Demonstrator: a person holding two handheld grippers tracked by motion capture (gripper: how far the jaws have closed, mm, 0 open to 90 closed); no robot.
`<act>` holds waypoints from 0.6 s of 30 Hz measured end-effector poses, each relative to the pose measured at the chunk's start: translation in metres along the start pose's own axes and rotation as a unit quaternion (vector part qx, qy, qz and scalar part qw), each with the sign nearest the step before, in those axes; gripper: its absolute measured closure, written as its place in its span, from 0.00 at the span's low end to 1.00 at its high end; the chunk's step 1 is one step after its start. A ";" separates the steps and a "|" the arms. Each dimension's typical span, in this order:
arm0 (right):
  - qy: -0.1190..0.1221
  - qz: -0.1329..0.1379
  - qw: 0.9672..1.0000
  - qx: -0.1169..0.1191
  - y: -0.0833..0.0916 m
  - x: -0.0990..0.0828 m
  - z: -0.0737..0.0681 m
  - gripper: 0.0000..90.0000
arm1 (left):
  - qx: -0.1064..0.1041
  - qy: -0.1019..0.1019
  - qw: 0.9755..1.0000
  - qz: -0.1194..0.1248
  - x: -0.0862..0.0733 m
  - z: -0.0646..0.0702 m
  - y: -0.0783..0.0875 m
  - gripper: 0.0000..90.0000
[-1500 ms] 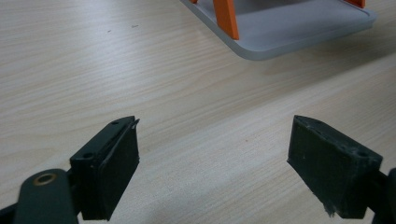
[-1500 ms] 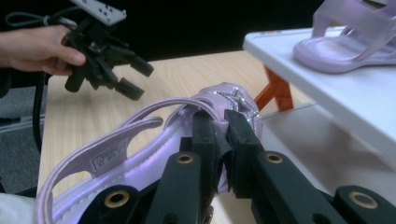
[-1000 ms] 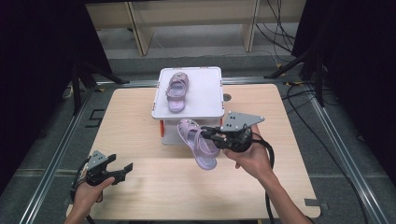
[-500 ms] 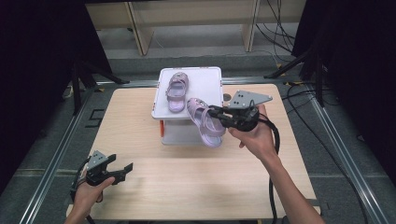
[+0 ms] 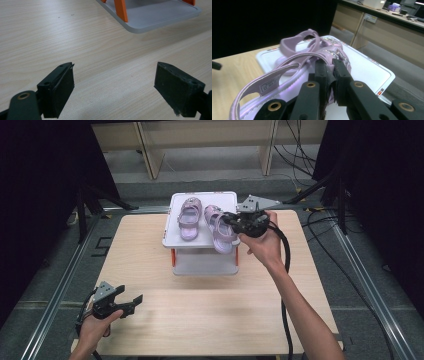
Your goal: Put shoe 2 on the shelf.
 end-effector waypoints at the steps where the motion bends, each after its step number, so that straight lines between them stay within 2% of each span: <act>1: -0.003 -0.006 1.000 -0.004 -0.004 0.001 0.001 0.93 | 0.000 0.000 1.000 -0.001 0.000 0.000 0.000 0.17; 5: 0.005 -0.012 1.000 -0.028 -0.022 0.005 0.009 0.93 | -0.001 0.000 1.000 0.000 0.000 0.000 0.000 0.17; 12: -0.008 -0.025 0.998 -0.049 -0.046 0.009 0.018 0.93 | 0.000 0.000 1.000 -0.001 0.001 0.000 0.001 0.17; 18: -0.007 -0.039 0.997 -0.069 -0.064 0.006 0.024 0.93 | -0.003 -0.002 1.000 -0.002 0.000 0.001 0.001 0.17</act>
Point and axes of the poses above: each handheld gripper's, and its own axes: y roughly backward along the jaws, x roughly out of its top, z roughly to its right, the point moved 1 cm from there along -y, roughly forward along the jaws, and after that the axes turned 3 degrees about z, right-handed, at the moved point
